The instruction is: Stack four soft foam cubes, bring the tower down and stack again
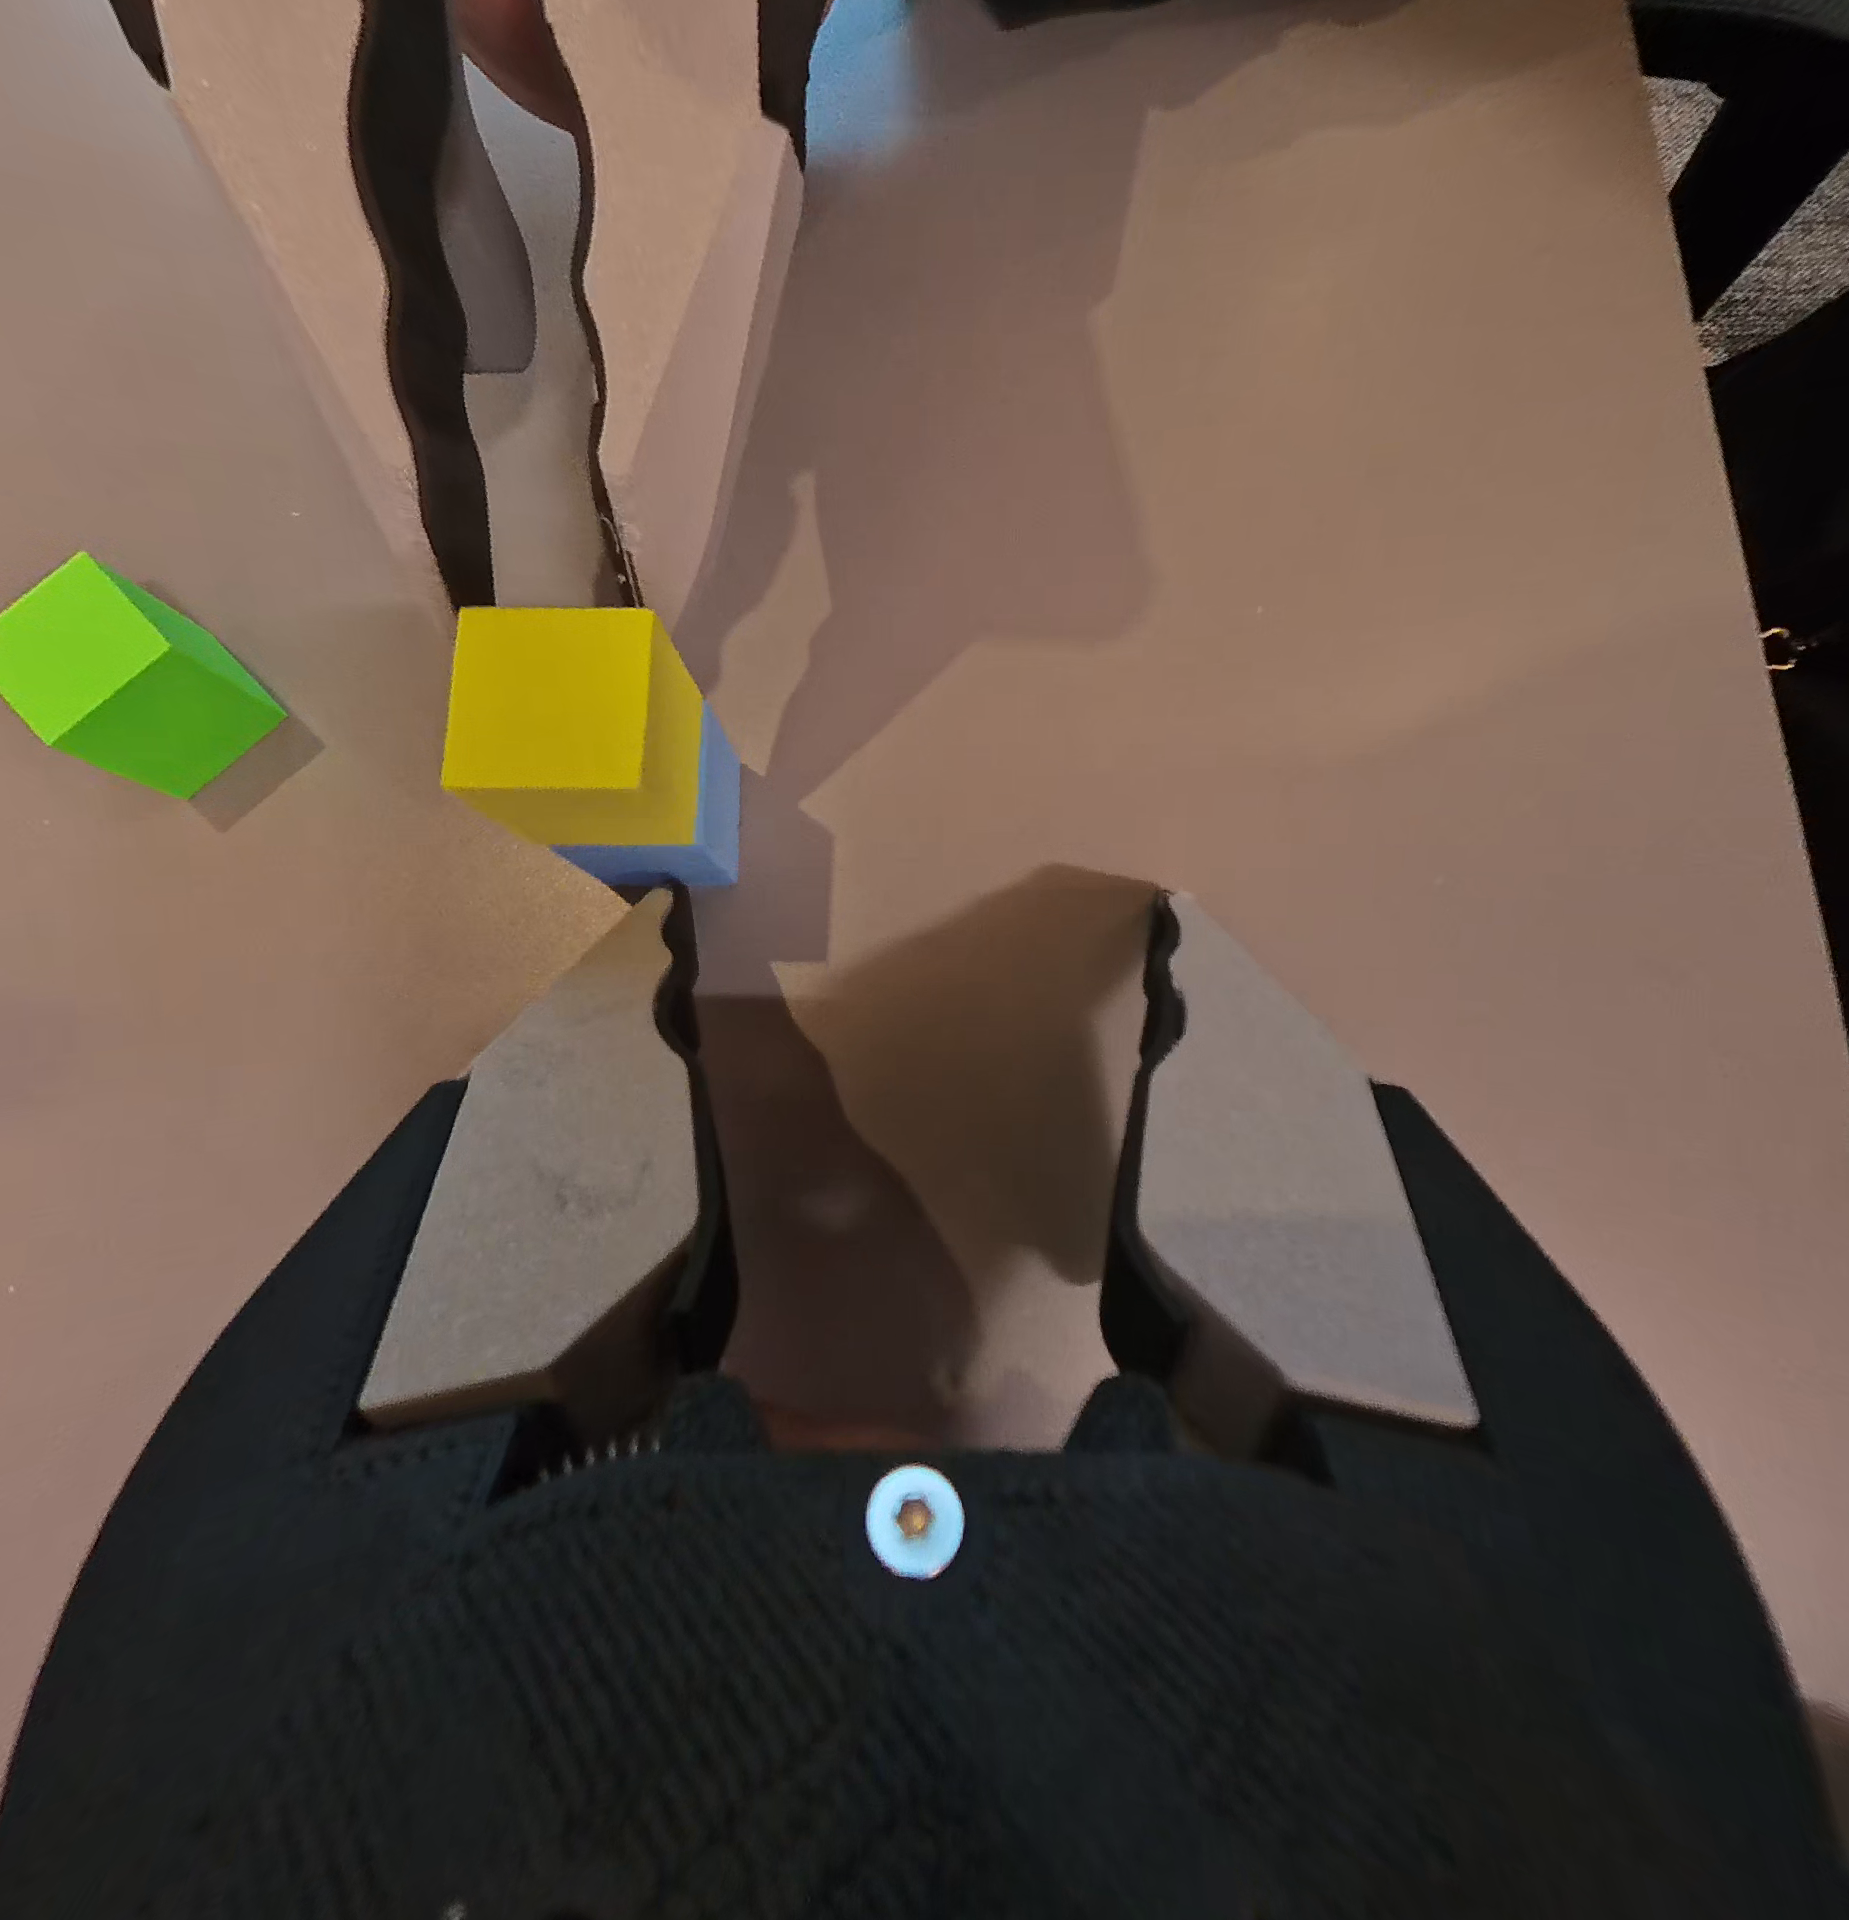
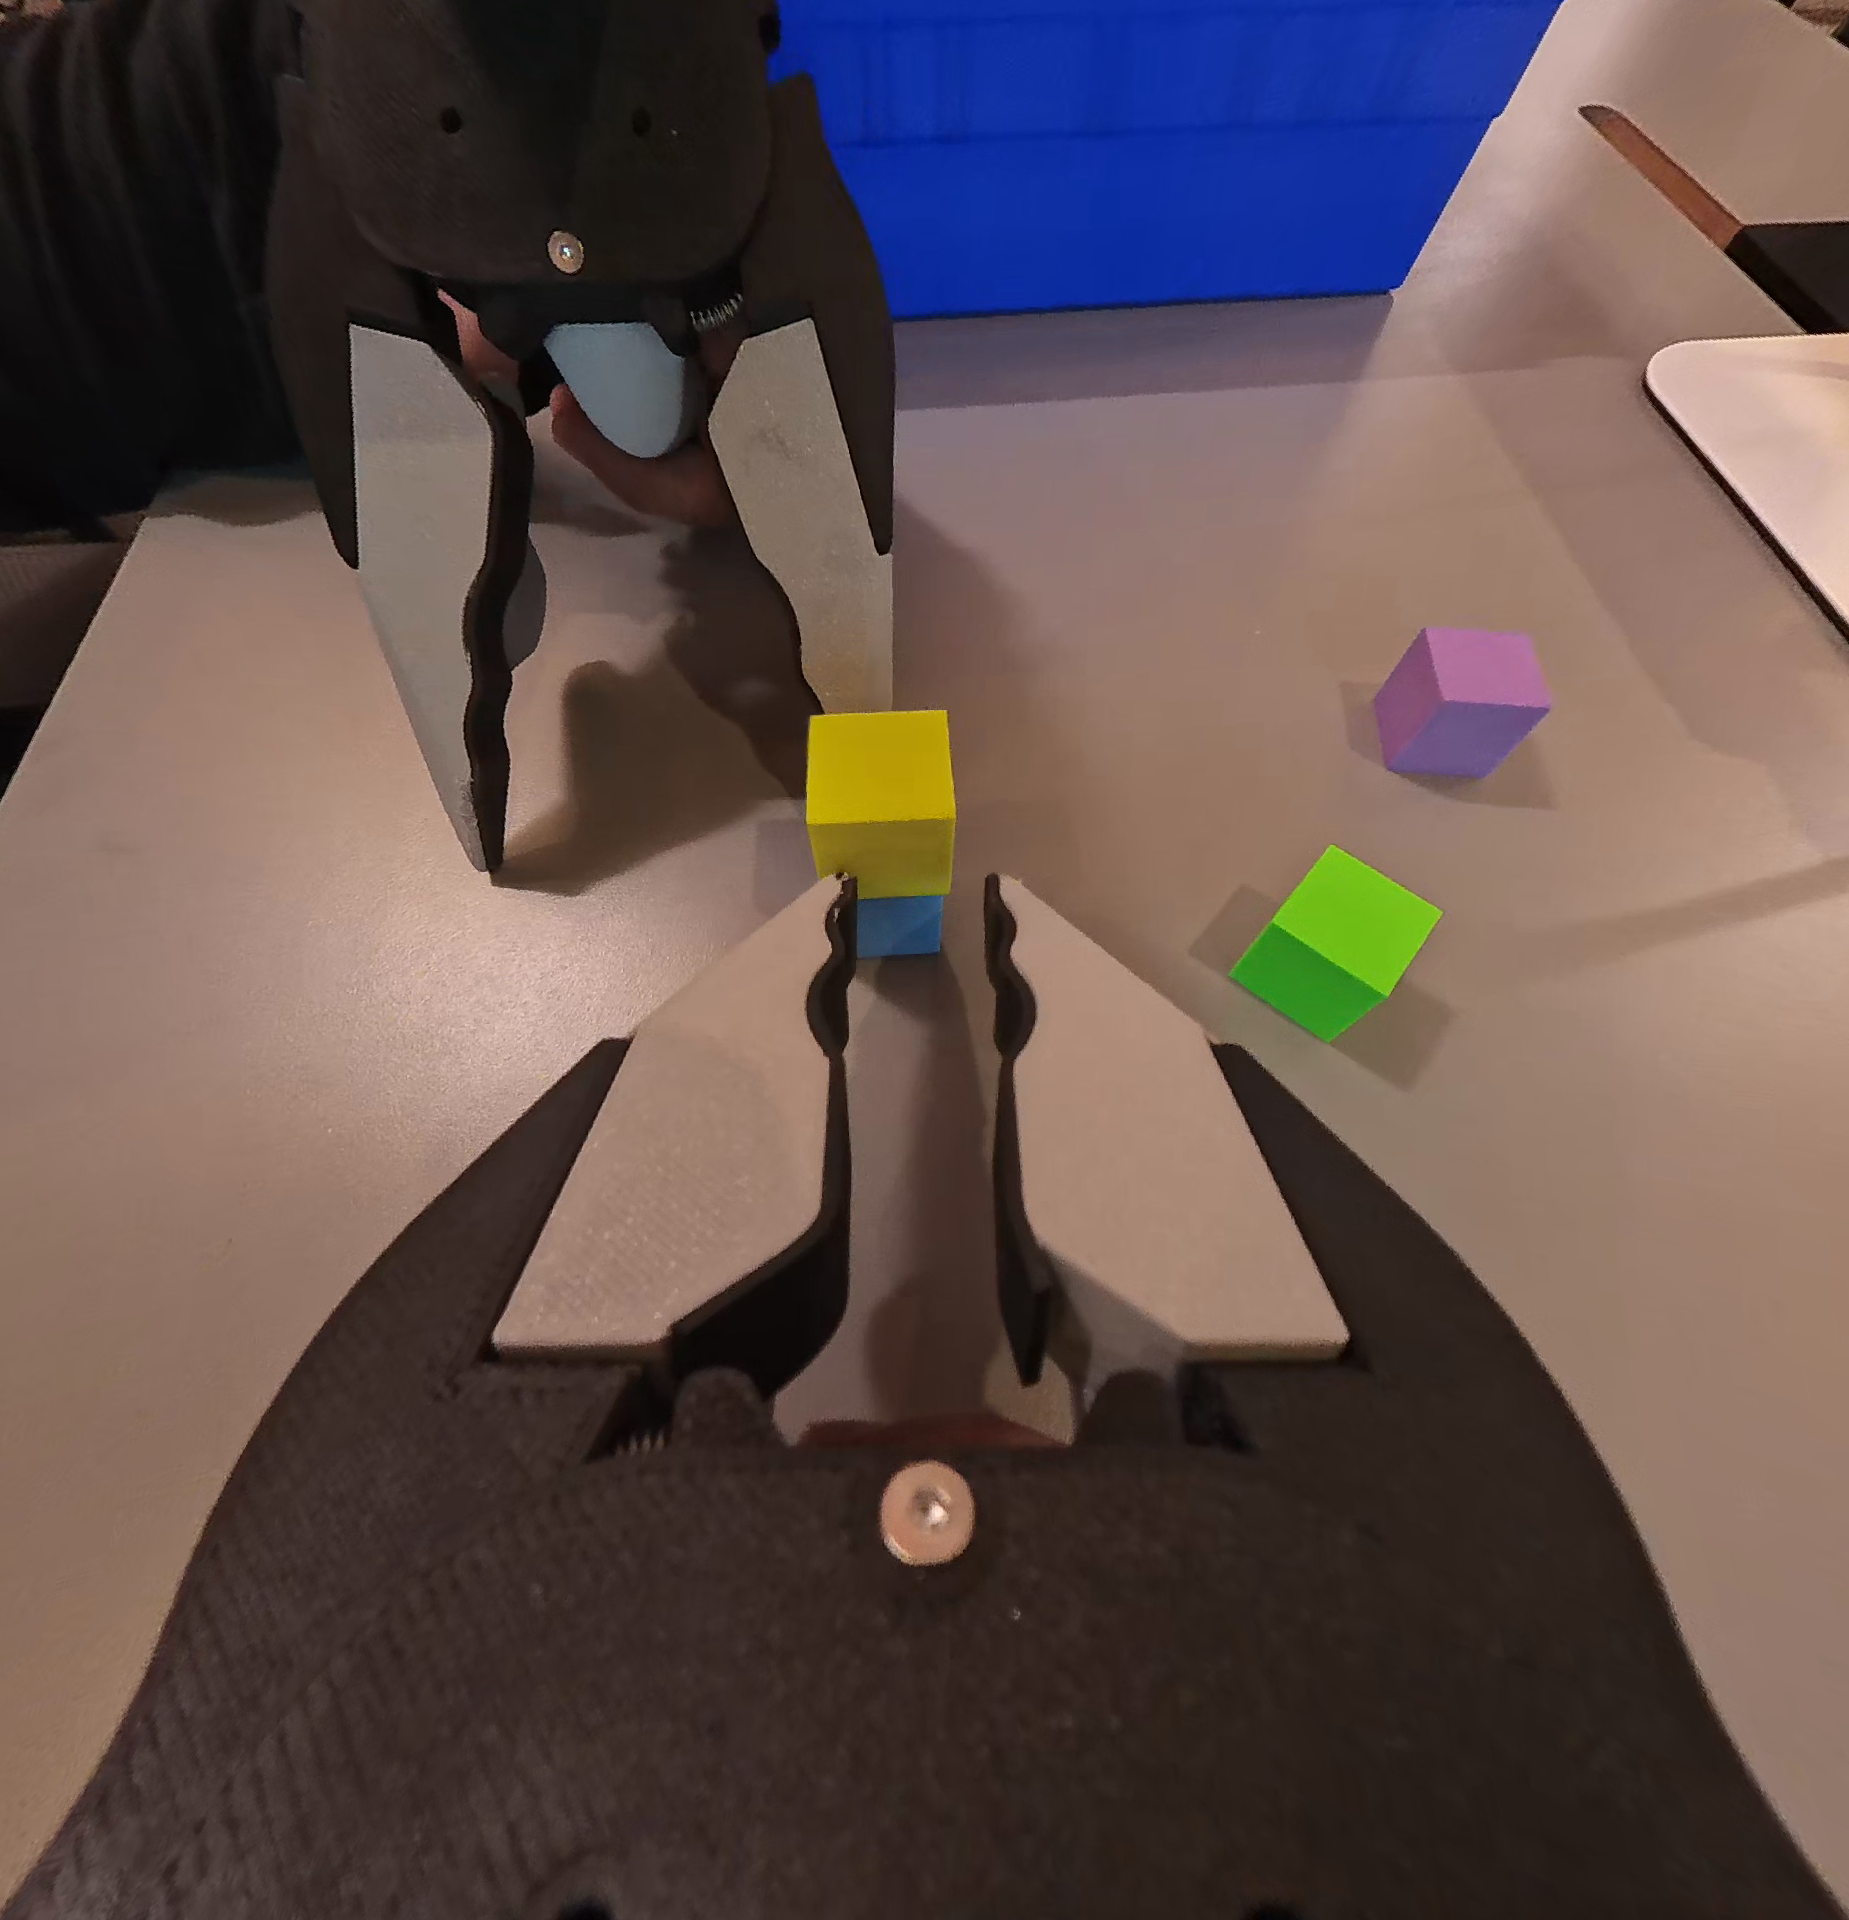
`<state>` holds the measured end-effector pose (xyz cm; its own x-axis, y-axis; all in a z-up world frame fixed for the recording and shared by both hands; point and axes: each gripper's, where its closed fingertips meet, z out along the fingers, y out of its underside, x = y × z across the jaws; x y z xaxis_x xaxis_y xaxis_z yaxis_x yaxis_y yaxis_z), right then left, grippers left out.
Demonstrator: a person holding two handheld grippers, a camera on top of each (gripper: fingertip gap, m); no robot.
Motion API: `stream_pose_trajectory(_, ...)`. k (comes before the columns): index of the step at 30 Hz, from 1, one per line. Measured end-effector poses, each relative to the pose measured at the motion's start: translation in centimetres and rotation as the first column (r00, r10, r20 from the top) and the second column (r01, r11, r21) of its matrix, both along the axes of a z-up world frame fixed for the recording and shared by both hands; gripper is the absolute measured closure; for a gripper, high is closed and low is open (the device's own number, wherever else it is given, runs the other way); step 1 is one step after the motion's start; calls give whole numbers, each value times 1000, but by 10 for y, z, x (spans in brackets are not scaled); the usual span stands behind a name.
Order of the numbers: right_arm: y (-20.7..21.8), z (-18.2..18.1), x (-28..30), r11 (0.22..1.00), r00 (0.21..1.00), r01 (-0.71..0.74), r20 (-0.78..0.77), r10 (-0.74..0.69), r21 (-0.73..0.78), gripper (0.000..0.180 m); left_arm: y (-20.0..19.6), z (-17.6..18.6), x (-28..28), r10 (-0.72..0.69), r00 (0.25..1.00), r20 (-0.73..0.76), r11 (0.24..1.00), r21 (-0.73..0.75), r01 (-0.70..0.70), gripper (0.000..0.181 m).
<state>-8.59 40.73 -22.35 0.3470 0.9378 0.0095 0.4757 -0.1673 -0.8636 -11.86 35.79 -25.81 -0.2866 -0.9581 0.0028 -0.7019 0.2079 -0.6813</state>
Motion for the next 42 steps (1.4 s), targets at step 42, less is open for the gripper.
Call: stream_pose_trajectory(42, 31, 69, 13, 994, 926, 107, -361, -113, -37, 155, 42, 30, -4, 171, 977, 129, 985, -43, -167, 103)
